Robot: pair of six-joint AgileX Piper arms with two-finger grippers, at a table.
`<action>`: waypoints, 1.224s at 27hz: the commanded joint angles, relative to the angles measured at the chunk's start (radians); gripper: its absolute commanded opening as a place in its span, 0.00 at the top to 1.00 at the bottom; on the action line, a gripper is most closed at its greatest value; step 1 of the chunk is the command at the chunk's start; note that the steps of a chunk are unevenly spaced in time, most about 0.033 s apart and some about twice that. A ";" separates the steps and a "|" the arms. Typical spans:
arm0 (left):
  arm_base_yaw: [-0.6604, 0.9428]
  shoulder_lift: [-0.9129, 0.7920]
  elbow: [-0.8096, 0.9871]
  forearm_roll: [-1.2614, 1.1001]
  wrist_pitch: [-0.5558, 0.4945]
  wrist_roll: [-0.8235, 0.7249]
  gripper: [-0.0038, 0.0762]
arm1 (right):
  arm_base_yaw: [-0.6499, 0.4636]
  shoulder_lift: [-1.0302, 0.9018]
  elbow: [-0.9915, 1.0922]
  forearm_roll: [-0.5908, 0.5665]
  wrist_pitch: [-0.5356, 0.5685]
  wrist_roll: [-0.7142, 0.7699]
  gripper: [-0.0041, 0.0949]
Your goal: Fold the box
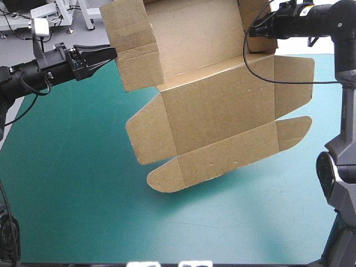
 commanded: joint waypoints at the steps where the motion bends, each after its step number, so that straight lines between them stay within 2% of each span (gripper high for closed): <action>1: -0.008 -0.037 -0.031 -0.080 0.064 -0.018 0.63 | -0.004 -0.044 -0.022 0.037 -0.008 0.010 0.98; 10: -0.008 -0.037 -0.031 -0.014 0.060 -0.018 0.63 | 0.043 -0.017 -0.022 0.025 -0.026 0.010 0.98; 19: -0.034 -0.037 -0.031 0.081 0.014 -0.020 0.63 | 0.057 -0.016 -0.022 0.035 -0.033 0.010 0.98; 25: -0.098 -0.037 -0.031 0.093 -0.082 -0.020 0.63 | 0.074 -0.016 -0.022 0.036 -0.033 0.015 0.98; 33: -0.129 -0.037 -0.031 0.095 -0.152 -0.020 0.63 | 0.093 -0.006 -0.022 0.029 -0.028 0.070 0.98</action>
